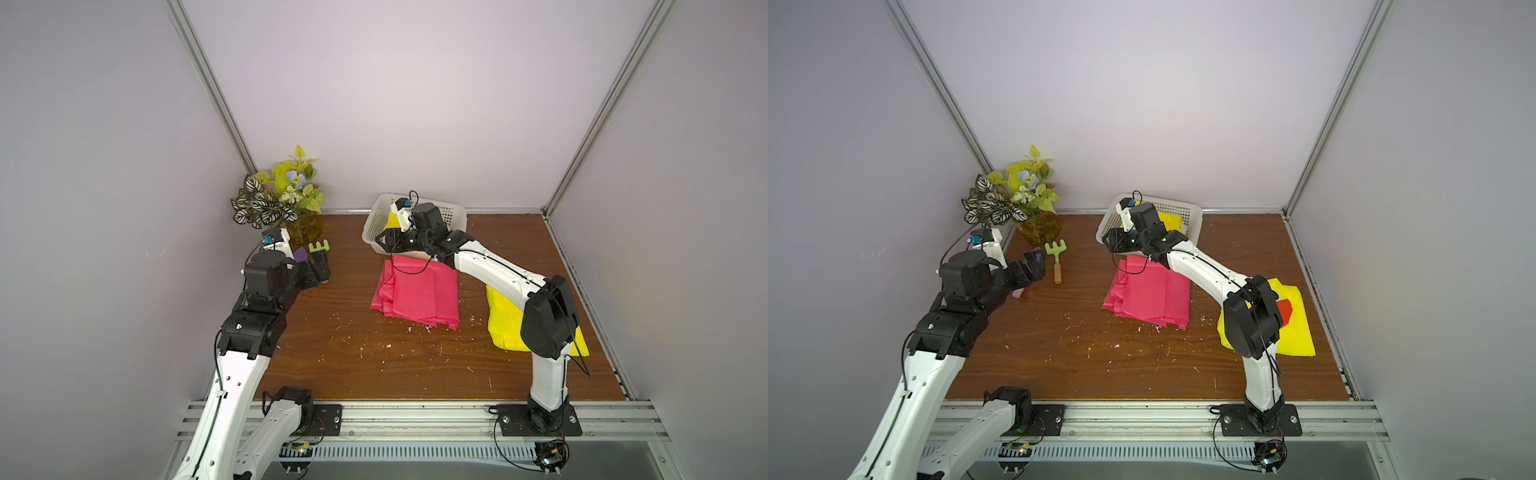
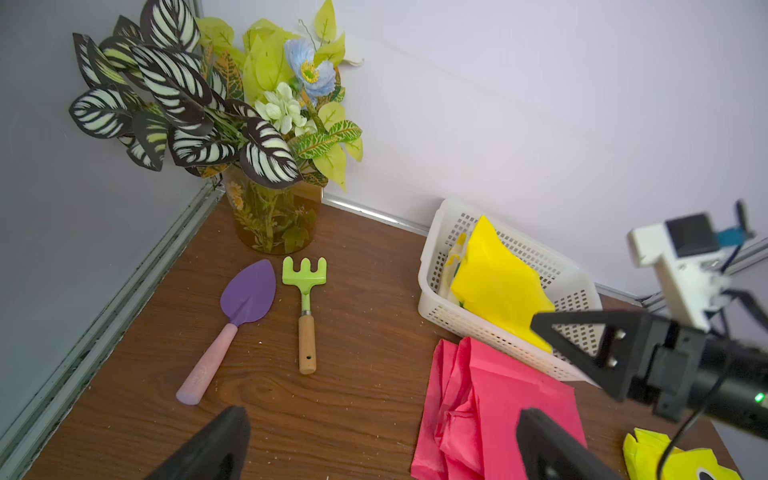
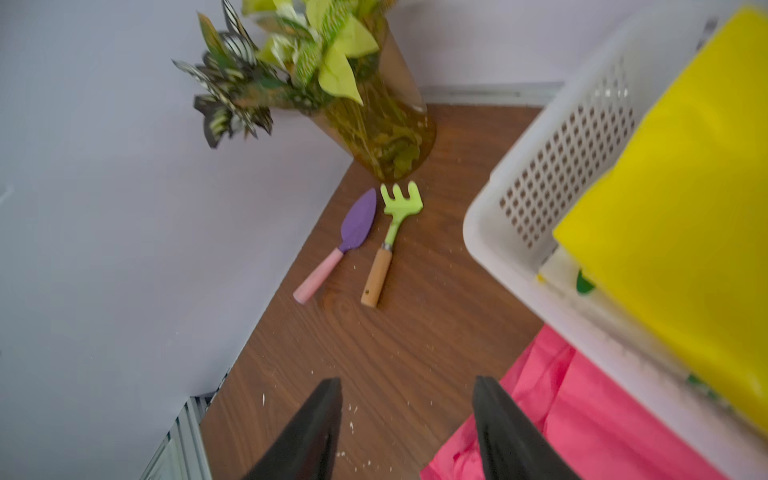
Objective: Put the folded raincoat in the basket
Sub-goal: Adjust the raincoat at the center of the board.
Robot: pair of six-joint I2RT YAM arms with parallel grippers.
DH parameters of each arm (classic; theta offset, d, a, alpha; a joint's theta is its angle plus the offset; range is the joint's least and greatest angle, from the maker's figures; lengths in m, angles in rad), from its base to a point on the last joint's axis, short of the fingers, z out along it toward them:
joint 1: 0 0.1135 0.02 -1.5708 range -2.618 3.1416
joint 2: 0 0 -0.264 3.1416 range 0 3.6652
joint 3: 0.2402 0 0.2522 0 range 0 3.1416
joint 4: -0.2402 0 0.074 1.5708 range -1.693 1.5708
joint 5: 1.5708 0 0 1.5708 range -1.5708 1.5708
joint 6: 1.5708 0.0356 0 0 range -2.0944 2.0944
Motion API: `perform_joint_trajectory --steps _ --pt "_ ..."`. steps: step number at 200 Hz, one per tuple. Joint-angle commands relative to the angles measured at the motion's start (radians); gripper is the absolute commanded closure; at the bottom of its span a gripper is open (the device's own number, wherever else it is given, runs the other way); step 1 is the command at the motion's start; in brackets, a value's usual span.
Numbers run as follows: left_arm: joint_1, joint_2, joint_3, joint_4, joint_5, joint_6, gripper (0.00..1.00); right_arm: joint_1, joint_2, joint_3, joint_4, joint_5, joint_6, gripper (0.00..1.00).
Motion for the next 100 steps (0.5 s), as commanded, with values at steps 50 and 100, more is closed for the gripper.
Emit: perform_joint_trajectory --steps 50,100 --pt "0.009 0.061 0.041 -0.116 0.006 0.028 0.0 0.086 -0.121 -0.195 0.111 0.245 0.115 0.46" --pt "0.009 0.145 0.015 -0.113 0.105 -0.083 0.01 0.131 -0.174 -0.266 -0.007 0.323 0.139 0.42"
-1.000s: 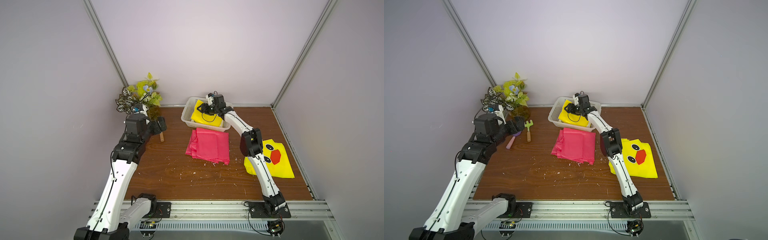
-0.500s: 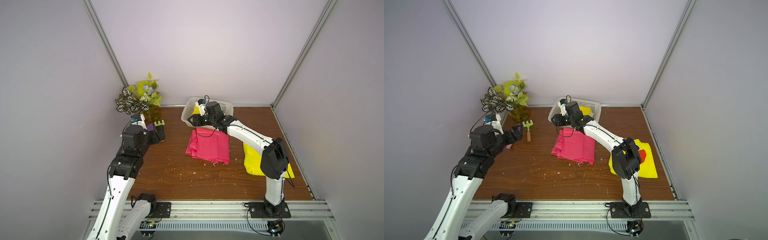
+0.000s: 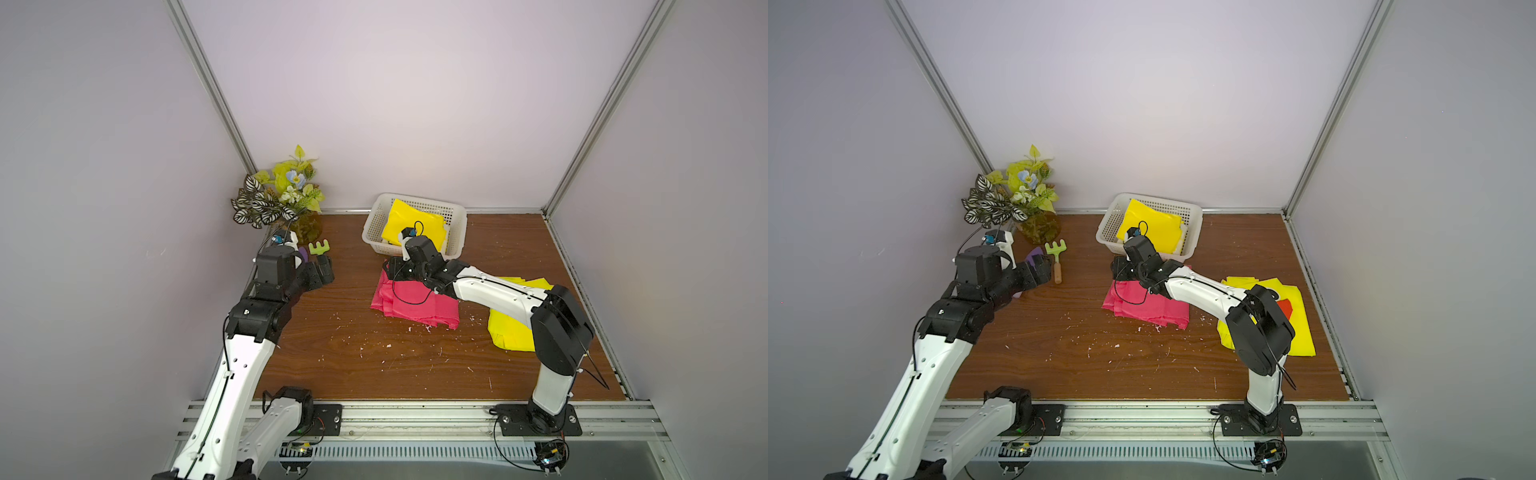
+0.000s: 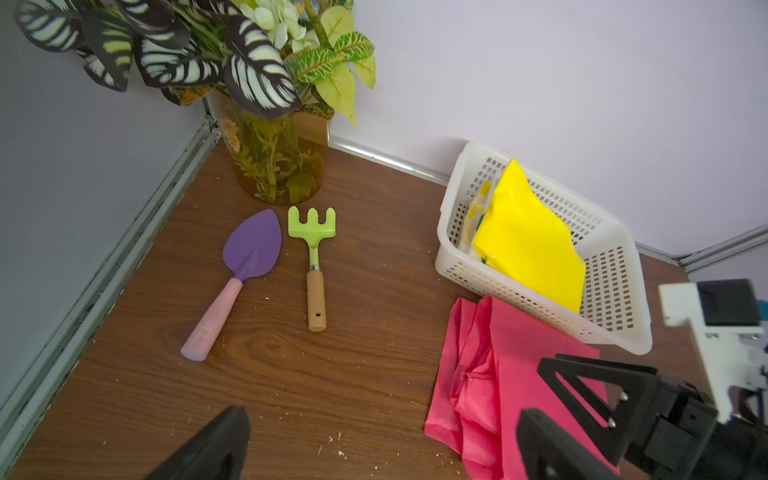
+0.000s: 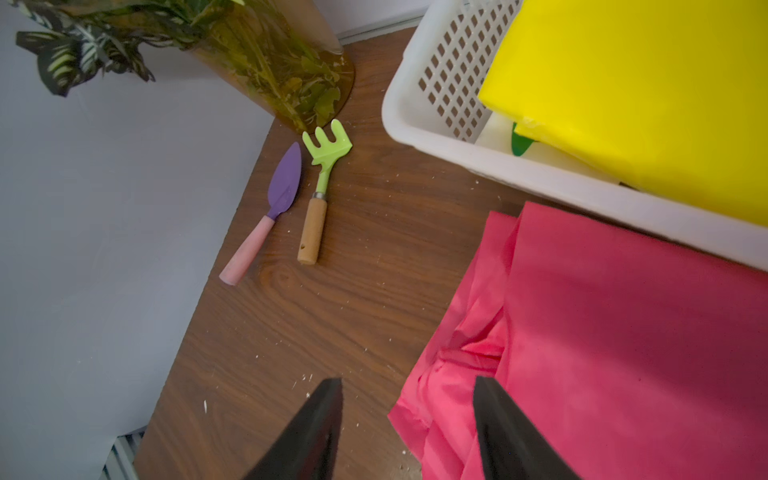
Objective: Put the folded raincoat in the basket
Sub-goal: Adjust the raincoat at the center of the board.
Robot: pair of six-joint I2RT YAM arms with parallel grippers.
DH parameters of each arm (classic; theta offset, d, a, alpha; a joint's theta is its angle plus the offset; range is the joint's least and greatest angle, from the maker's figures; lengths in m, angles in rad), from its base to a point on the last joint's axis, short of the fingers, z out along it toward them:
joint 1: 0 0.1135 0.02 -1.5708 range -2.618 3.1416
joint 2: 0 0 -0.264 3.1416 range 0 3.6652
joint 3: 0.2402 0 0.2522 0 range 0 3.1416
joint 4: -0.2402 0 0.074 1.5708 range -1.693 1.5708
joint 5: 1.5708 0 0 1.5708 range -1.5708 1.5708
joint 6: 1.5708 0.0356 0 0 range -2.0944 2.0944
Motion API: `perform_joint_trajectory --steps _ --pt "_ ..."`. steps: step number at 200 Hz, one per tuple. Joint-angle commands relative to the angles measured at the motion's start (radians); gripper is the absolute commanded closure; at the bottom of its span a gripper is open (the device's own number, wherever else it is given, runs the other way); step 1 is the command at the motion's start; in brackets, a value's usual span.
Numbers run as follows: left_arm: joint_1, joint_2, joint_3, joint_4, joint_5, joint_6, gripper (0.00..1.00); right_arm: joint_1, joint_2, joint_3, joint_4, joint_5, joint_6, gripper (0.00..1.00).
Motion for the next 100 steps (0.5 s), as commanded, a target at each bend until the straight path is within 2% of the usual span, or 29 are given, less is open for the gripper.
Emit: perform_joint_trajectory --steps 1,14,34,71,100 --pt "0.009 0.032 -0.004 -0.025 0.078 -0.068 0.01 0.016 -0.061 -0.016 -0.069 0.08 0.024 0.42" --pt "0.009 0.037 -0.009 -0.024 0.08 -0.099 0.01 0.022 -0.059 -0.015 -0.13 0.109 0.028 0.42" --pt "0.009 0.026 -0.019 -0.024 0.077 -0.083 0.01 0.034 -0.063 -0.052 -0.187 0.123 0.049 0.41" --pt "0.009 -0.039 -0.121 -0.024 0.072 -0.091 0.01 0.044 -0.081 -0.168 -0.156 0.074 0.1 0.4" --pt "0.009 -0.062 -0.103 -0.022 0.091 -0.106 0.0 0.045 -0.048 -0.129 -0.121 0.078 0.097 0.4"
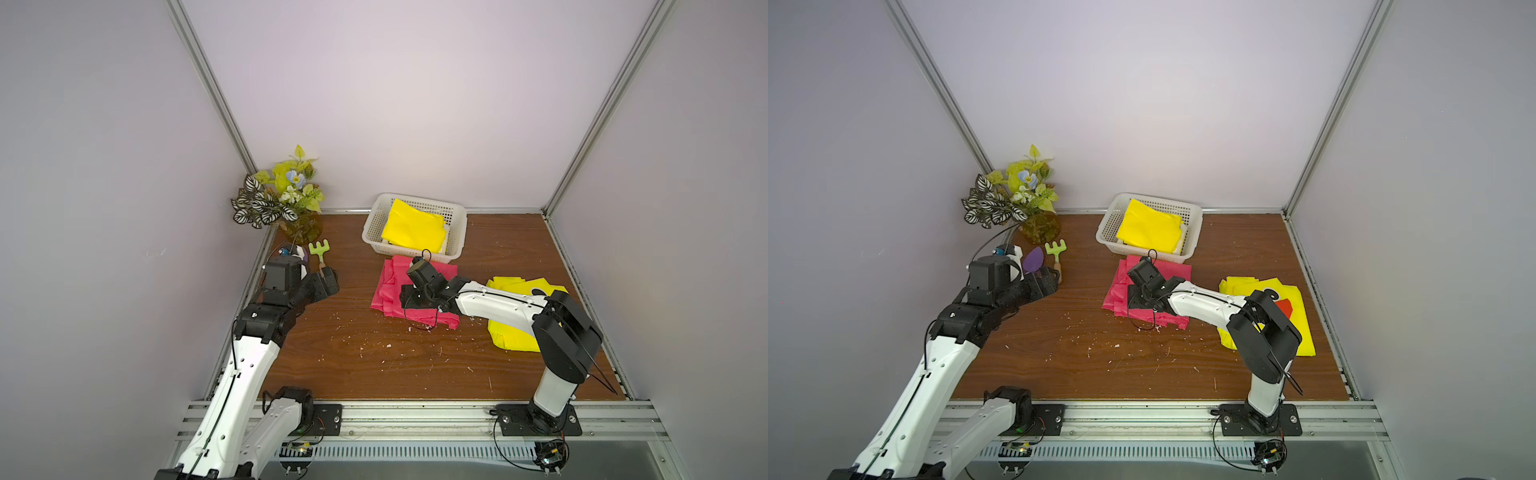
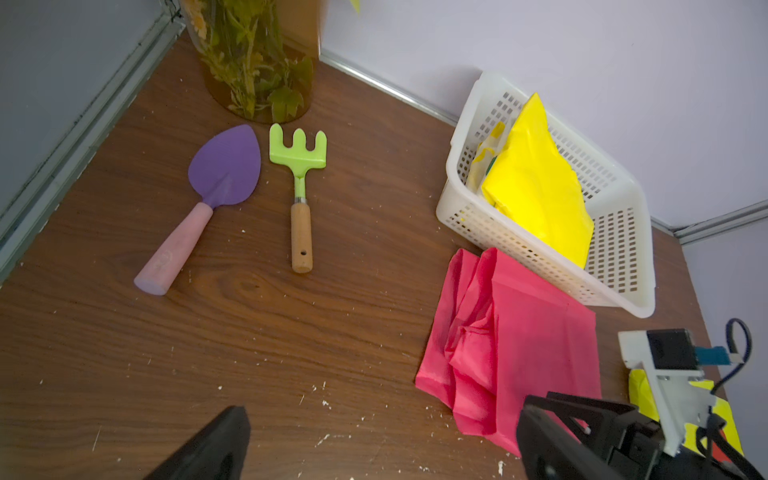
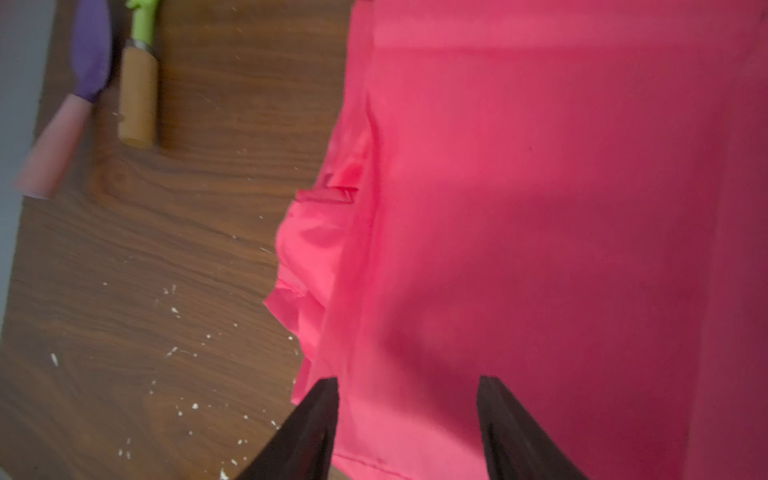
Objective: Put the folded raincoat in the basket
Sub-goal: Adjust the raincoat at the center of the board.
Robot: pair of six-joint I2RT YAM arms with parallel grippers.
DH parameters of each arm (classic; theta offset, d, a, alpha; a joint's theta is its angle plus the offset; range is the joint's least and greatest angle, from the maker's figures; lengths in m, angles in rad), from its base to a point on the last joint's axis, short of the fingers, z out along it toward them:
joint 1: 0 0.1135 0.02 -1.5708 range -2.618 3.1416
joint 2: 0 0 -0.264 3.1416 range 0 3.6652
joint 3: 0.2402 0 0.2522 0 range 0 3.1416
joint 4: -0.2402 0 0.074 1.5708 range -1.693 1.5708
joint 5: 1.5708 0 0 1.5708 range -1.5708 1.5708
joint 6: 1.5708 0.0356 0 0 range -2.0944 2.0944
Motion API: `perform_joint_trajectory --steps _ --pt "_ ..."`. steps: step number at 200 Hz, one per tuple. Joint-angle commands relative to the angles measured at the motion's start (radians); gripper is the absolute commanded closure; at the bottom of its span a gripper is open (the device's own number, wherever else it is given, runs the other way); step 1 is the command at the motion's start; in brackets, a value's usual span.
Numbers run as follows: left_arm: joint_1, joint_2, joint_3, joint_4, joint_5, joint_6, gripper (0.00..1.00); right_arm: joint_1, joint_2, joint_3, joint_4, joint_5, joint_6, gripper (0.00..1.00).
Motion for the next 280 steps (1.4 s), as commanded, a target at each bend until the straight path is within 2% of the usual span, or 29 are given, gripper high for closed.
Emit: perform_joint_trajectory --steps 1,31,49,105,145,178,221,247,280 --pt "0.009 -0.029 0.015 0.0 0.017 -0.025 0.0 0.006 -0.009 0.066 0.041 0.008 0.019 0.4" --pt "0.009 -0.045 0.022 -0.002 0.022 -0.03 0.01 0.008 0.103 0.201 -0.078 -0.002 0.0 0.4" --pt "0.009 -0.053 0.015 -0.004 0.031 -0.04 0.01 0.013 0.14 0.219 -0.1 -0.011 0.0 0.4" --pt "0.009 -0.053 -0.014 -0.023 0.054 -0.096 0.0 0.024 0.099 0.088 -0.004 -0.025 0.062 0.4" --pt "0.009 -0.013 -0.011 -0.023 0.125 -0.123 0.0 0.031 0.094 0.012 0.035 -0.051 0.104 0.41" --pt "0.009 -0.055 -0.041 -0.022 0.123 -0.15 0.01 0.072 0.082 -0.053 0.093 -0.09 0.12 0.41" --pt "0.008 -0.053 -0.101 -0.023 0.186 -0.167 0.01 0.188 -0.028 -0.125 0.103 -0.065 0.172 0.42" --pt "-0.013 -0.062 -0.128 -0.02 0.159 -0.19 0.0 0.223 -0.138 -0.135 0.091 -0.036 0.17 0.41" --pt "-0.094 -0.029 -0.152 -0.008 0.129 -0.186 0.0 0.202 -0.302 -0.101 -0.013 0.143 0.113 0.44"
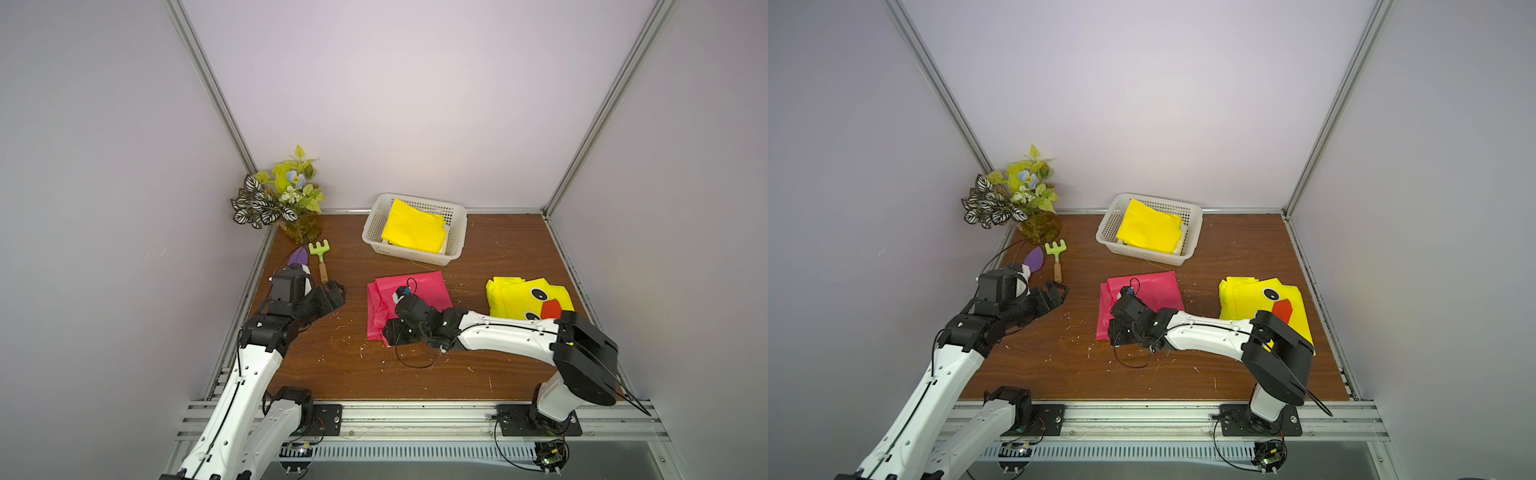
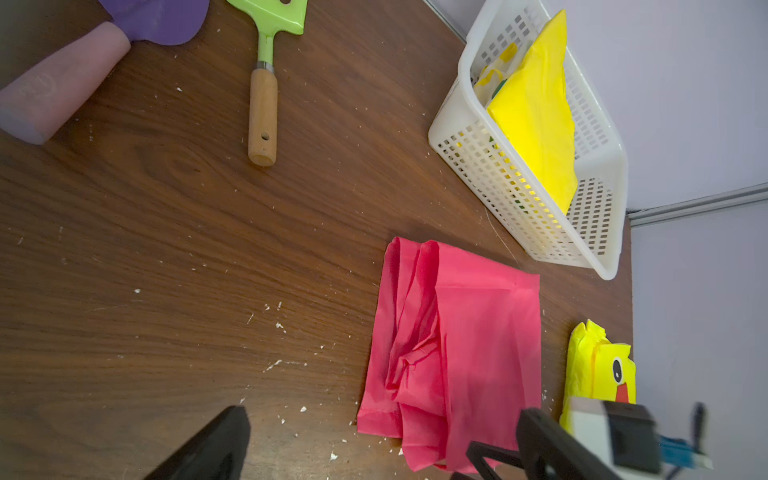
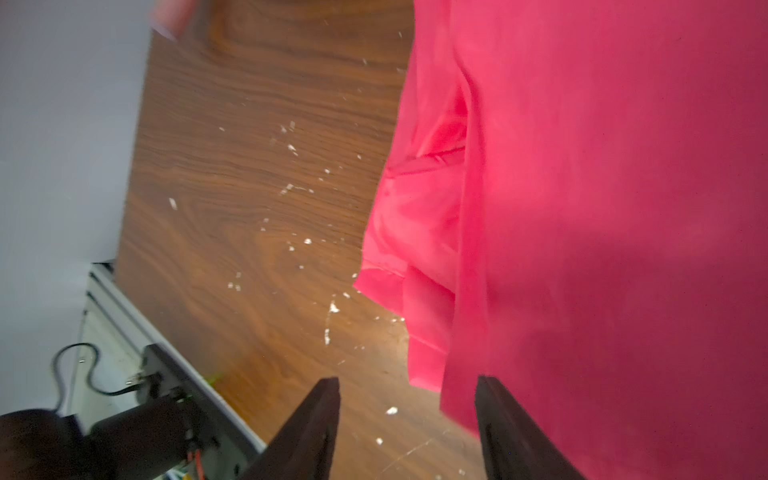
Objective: Put the folded raincoat in the basket
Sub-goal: Adjust the raincoat at the center of the board.
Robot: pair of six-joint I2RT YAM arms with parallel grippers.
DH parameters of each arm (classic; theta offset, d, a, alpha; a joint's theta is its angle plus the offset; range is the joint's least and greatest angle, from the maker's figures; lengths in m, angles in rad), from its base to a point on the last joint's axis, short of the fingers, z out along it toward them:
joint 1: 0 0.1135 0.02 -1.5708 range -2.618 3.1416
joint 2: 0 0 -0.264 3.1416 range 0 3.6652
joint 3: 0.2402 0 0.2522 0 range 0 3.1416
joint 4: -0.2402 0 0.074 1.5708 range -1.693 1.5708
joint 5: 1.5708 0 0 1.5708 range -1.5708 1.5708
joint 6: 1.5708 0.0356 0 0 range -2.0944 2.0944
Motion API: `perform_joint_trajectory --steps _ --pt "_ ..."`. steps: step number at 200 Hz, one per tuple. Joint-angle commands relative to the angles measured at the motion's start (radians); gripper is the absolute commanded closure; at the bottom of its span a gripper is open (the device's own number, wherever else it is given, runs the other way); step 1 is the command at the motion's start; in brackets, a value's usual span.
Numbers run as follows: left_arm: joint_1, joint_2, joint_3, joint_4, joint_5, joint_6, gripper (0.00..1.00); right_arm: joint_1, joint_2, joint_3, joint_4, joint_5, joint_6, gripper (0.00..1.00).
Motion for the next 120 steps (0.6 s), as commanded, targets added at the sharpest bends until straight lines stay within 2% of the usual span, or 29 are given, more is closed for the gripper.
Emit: perform_joint_trajectory --steps 1,12,37,49,70,120 --pt "-0.062 0.025 -0.018 0.006 -0.017 -0.007 0.0 -0.038 -0.136 0.035 -0.071 0.166 -0.032 0.44" --pt "-0.083 0.049 -0.031 0.007 -0.009 -0.013 0.01 -0.088 -0.193 0.001 -0.066 0.167 -0.043 0.44" --pt "-0.09 0.073 -0.054 0.051 0.028 -0.036 0.01 -0.282 -0.261 -0.078 -0.08 0.034 -0.056 0.43" --pt "-0.091 0.071 -0.052 0.076 0.037 -0.038 0.0 -0.331 -0.269 -0.093 -0.073 0.016 -0.085 0.42" --pt "-0.091 0.065 -0.06 0.108 0.048 -0.036 0.01 -0.351 -0.235 -0.075 -0.06 -0.005 -0.118 0.41" --pt "-0.091 0.05 -0.127 0.142 0.099 -0.055 0.0 -0.343 -0.023 0.025 -0.033 -0.1 -0.113 0.41"
